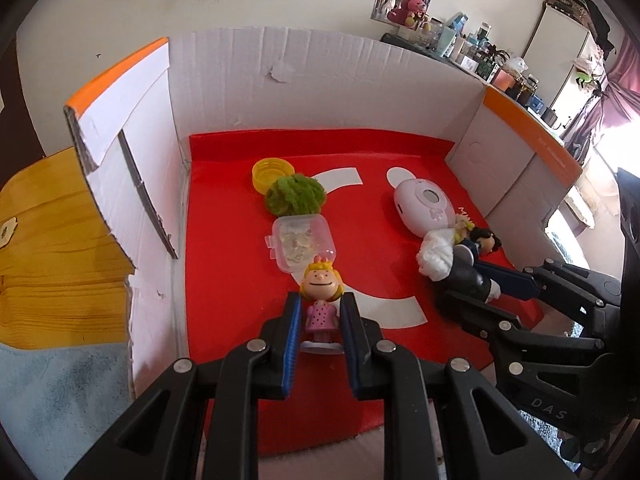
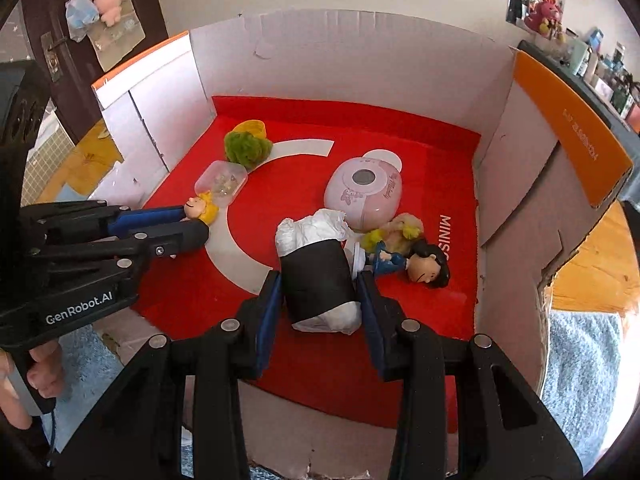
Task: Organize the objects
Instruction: 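Lower the figurine and cup onto the red mat and open both tools, then withdraw both open tools from the box back over the towel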
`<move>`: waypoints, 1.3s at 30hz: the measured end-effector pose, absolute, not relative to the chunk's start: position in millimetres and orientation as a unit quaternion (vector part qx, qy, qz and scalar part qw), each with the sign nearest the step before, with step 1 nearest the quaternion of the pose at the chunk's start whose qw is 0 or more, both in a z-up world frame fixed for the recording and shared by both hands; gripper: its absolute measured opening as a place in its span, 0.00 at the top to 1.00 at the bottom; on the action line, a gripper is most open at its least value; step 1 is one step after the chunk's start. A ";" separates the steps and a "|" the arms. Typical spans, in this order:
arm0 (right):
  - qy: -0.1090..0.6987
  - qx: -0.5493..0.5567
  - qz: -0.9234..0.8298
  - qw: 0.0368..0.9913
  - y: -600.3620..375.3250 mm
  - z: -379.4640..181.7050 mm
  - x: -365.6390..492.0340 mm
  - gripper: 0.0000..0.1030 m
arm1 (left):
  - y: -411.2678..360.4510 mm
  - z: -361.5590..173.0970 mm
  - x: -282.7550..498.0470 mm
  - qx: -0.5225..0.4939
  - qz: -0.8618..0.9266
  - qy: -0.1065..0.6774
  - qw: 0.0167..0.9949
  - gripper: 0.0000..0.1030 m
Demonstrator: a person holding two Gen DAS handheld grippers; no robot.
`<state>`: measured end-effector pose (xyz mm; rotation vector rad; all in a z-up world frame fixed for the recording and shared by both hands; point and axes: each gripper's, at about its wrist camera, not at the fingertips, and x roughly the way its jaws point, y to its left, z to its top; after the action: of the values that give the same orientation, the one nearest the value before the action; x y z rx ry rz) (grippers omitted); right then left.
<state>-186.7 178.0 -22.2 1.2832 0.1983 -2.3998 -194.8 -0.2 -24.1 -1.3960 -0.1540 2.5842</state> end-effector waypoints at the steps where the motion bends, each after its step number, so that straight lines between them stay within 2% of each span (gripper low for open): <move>1: 0.069 0.461 -0.861 0.205 179.1 -22.0 -186.9 0.64 | -0.3 -24.2 -195.1 -0.472 0.874 -0.053 0.099 0.80; 8: 0.069 0.459 -0.861 0.207 174.6 -20.9 -187.5 0.64 | -0.2 -24.2 -196.0 -0.472 0.875 -0.052 0.098 0.80; 13: 0.063 0.458 -0.861 0.214 176.3 -19.4 -186.2 0.52 | 3.8 -22.9 -196.5 -0.469 0.877 -0.044 0.094 0.67; 20: 0.056 0.452 -0.863 0.219 177.5 -14.9 -182.1 0.52 | 6.2 -21.8 -193.6 -0.468 0.878 -0.039 0.093 0.64; 27: 0.054 0.446 -0.866 0.222 177.6 -9.1 -175.2 0.51 | 8.3 -16.3 -186.3 -0.459 0.883 -0.038 0.093 0.55; 36: 0.050 0.432 -0.872 0.224 180.3 1.6 -162.1 0.47 | 8.7 -10.7 -170.7 -0.452 0.886 -0.041 0.096 0.54; 39: 0.049 0.428 -0.874 0.224 180.9 4.8 -157.7 0.41 | 8.9 -7.0 -164.8 -0.447 0.888 -0.041 0.097 0.52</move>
<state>-157.7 180.9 4.8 1.1826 0.1347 -2.4128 -164.8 8.9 -7.0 -1.3246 -0.1226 2.6298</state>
